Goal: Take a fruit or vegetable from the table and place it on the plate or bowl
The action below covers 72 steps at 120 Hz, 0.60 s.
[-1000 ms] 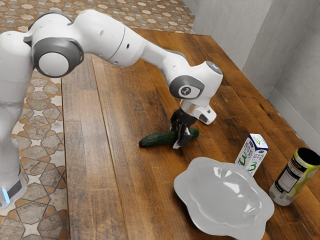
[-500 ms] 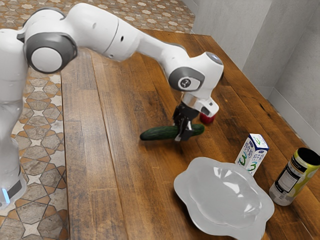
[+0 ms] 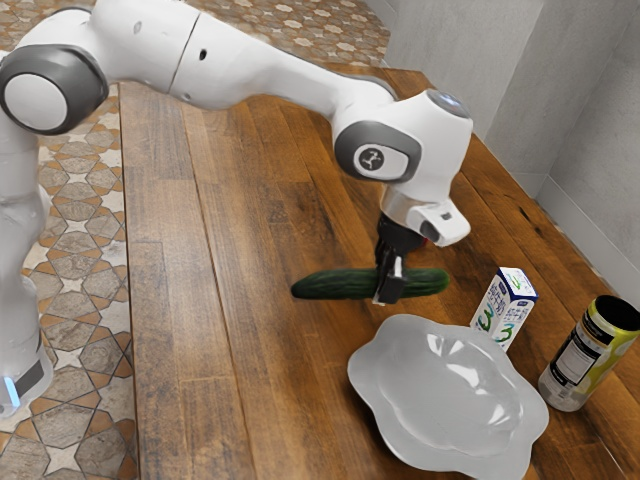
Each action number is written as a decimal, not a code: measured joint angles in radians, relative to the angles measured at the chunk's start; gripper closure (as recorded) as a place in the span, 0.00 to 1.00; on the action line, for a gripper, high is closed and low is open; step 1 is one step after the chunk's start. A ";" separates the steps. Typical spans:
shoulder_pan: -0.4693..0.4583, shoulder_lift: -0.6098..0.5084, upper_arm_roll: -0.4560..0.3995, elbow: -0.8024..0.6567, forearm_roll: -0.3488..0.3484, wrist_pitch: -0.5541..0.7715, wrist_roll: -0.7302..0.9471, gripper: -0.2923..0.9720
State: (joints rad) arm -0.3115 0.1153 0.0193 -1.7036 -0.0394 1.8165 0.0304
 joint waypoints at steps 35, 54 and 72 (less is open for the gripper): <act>-0.083 0.161 -0.127 0.243 0.025 0.014 0.006 0.59; -0.110 0.197 -0.169 0.310 0.062 0.007 0.007 0.47; -0.113 0.194 -0.174 0.315 0.085 -0.011 0.008 0.31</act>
State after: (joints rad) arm -0.4243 0.3089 -0.1543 -1.3890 0.0455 1.8057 0.0383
